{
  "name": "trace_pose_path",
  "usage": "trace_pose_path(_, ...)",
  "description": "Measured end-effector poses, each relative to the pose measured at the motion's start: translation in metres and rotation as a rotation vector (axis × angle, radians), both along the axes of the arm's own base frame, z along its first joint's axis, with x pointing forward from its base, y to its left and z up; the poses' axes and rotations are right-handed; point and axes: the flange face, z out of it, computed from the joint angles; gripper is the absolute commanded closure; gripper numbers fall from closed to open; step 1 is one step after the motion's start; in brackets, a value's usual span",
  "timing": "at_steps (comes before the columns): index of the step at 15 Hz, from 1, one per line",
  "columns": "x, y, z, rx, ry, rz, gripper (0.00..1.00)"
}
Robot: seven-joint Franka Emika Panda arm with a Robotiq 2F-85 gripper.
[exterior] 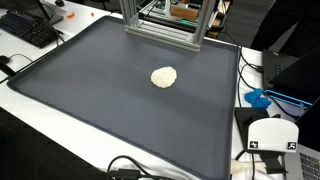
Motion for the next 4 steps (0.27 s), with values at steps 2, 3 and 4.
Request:
trace_pose_path(2, 0.0022, -0.0001, -0.0036, -0.003, 0.000, 0.002, 0.00)
trace_pose_path(3, 0.0024, -0.0001, -0.0035, -0.003, -0.001, 0.003, 0.00)
trace_pose_path(4, 0.0026, 0.0000, -0.0030, -0.003, -0.002, 0.003, 0.00)
